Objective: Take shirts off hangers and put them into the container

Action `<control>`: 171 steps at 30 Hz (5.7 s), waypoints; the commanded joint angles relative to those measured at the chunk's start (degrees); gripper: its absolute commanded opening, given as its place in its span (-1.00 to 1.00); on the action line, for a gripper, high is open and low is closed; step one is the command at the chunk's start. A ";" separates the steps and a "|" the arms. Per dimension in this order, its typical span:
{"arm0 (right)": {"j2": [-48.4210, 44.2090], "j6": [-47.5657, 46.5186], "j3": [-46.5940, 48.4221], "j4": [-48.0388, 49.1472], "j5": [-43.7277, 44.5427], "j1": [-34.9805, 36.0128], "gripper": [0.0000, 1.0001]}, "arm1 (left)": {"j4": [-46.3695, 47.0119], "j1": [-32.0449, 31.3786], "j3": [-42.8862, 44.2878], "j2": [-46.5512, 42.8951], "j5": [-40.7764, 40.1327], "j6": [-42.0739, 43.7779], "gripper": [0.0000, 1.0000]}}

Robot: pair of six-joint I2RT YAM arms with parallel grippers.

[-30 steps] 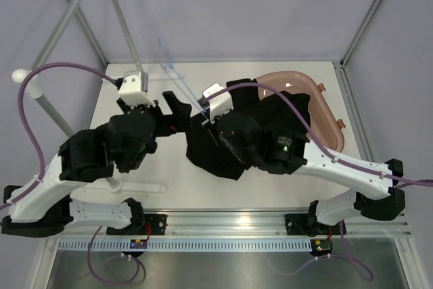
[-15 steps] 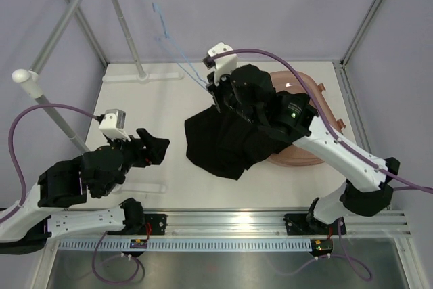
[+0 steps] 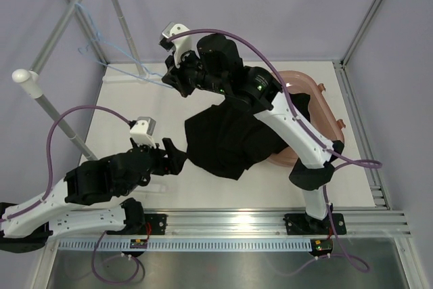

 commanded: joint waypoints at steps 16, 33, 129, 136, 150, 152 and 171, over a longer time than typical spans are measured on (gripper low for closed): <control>-4.48 -1.36 -3.53 7.10 -5.06 0.62 -1.00 | 3.04 -0.19 -3.50 -1.46 1.46 -1.64 0.61; 0.78 -2.77 3.68 4.90 -8.04 3.18 -1.00 | 5.07 -0.19 -4.38 -0.14 2.70 -1.55 0.61; -71.64 13.49 -66.20 5.43 26.24 3.00 0.99 | 23.97 22.93 11.43 74.74 17.99 2.57 -0.90; -72.16 12.96 -65.49 3.41 28.52 2.91 0.99 | 21.51 23.45 21.27 70.27 10.53 6.53 -1.00; -73.22 13.93 -64.35 5.43 38.54 2.91 0.99 | 33.35 23.37 43.60 57.69 19.15 31.49 -1.00; -73.13 14.02 -64.18 6.04 41.16 3.00 0.99 | 37.48 23.28 43.35 58.04 27.00 31.85 -1.00; -78.31 14.28 -60.49 8.95 49.53 2.91 0.99 | 38.65 17.74 63.31 86.79 58.80 17.08 -1.00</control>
